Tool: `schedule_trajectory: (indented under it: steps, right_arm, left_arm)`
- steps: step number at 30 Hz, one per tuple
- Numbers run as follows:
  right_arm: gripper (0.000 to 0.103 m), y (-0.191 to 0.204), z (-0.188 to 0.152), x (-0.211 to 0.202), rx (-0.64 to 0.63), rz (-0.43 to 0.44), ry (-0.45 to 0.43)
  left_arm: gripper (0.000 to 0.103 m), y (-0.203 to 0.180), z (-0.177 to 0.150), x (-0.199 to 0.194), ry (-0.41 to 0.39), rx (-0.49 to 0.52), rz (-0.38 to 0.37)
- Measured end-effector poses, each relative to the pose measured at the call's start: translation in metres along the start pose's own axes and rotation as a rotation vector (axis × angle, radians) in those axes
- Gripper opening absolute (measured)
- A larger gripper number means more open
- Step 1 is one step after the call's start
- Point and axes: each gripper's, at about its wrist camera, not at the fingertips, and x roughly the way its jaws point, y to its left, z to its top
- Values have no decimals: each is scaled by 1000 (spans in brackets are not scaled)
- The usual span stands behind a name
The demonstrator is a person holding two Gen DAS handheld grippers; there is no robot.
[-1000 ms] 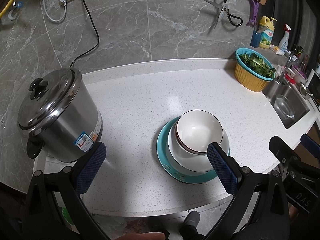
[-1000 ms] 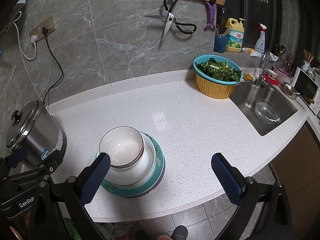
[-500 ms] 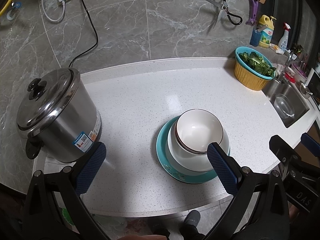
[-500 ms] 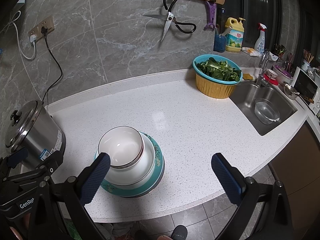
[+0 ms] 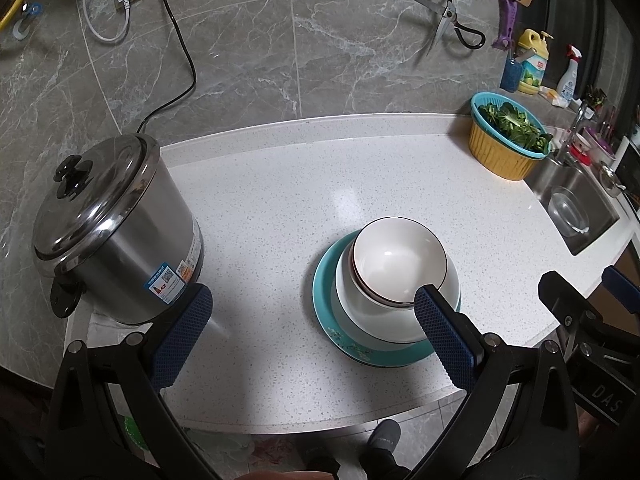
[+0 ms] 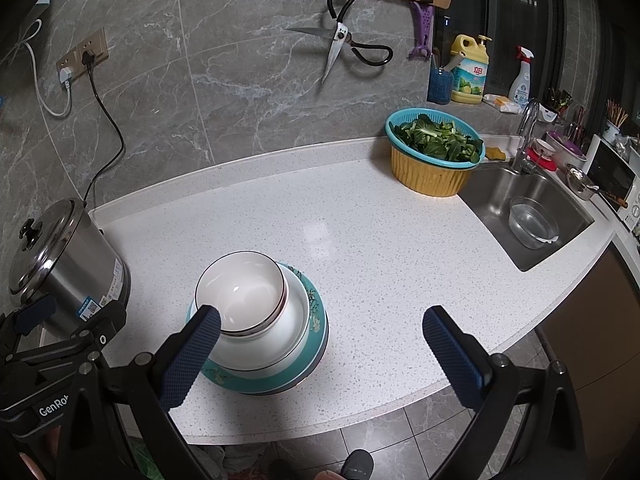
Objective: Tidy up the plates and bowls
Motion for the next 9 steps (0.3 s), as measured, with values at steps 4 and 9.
schedule_trajectory:
  steps: [4,9]
  right_arm:
    - [103,0,-1,1,-2,0,1]
    - [103,-1,-2,2,-3,0,3]
  left_arm:
    - [103,2,-1,2,-1,0,2]
    - [103,4,-2,1,-4,0,6]
